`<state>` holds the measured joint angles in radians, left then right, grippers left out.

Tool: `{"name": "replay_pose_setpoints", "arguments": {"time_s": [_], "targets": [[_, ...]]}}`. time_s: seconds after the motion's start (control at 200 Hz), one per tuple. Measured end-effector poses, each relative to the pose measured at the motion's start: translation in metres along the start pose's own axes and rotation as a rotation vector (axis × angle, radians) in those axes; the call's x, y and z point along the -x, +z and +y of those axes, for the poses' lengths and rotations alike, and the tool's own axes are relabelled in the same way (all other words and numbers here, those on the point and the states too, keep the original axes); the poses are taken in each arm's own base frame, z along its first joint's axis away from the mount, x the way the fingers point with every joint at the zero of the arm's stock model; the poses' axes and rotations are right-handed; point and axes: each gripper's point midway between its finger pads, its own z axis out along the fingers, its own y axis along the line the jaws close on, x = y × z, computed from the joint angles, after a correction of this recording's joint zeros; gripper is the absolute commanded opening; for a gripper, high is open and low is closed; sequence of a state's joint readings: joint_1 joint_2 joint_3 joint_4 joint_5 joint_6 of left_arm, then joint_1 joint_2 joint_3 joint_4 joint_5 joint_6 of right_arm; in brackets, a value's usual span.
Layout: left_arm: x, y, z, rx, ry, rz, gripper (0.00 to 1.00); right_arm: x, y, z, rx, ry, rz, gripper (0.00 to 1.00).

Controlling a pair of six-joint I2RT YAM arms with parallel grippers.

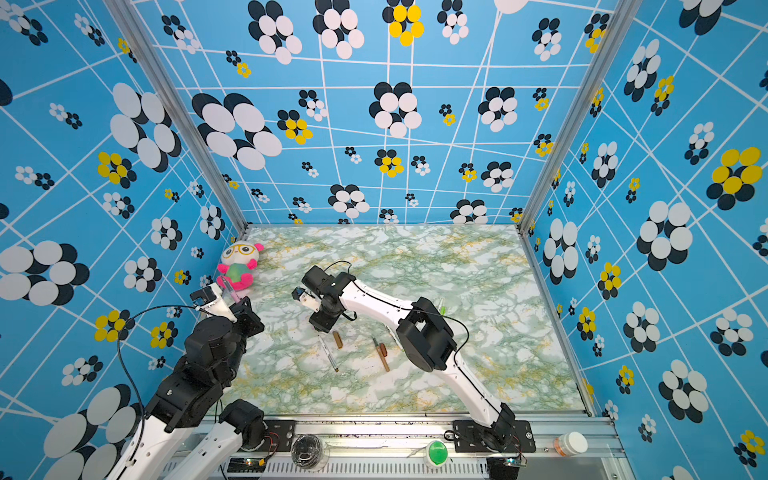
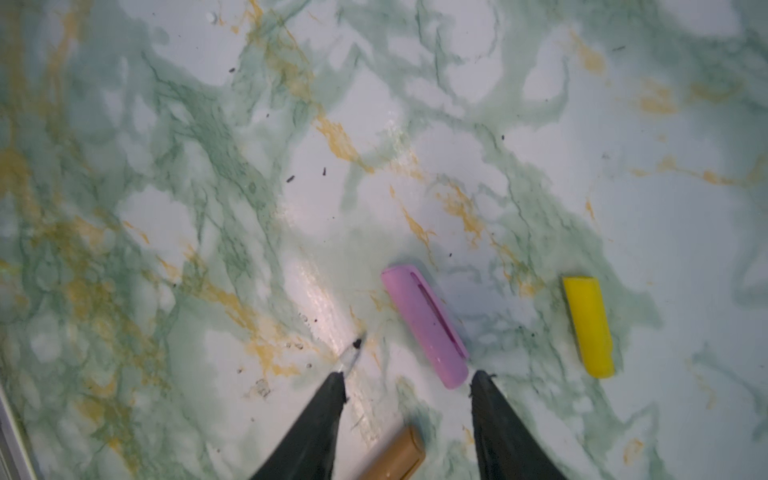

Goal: Insert the pens into the pen caps
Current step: 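Grasp the pink cap with the right gripper while the left holds the pen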

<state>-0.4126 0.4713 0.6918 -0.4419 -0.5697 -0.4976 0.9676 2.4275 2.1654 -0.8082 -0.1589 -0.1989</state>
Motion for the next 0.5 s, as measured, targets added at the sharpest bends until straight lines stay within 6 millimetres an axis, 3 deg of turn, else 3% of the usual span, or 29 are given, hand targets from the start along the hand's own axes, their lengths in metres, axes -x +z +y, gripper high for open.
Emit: {"name": "replay_pose_setpoints", "arguments": {"time_s": [0.215,0.5], "targets": [[0.002,-0.003,0.001,-0.006,-0.007,-0.011,0.0,0.007,0.014,-0.007,-0.018,-0.011,0.003,0.49],[0.005,-0.005,0.003,-0.004,-0.015,-0.024,0.0,-0.006,0.029,-0.003,-0.019,-0.026,0.058,0.44]]}}
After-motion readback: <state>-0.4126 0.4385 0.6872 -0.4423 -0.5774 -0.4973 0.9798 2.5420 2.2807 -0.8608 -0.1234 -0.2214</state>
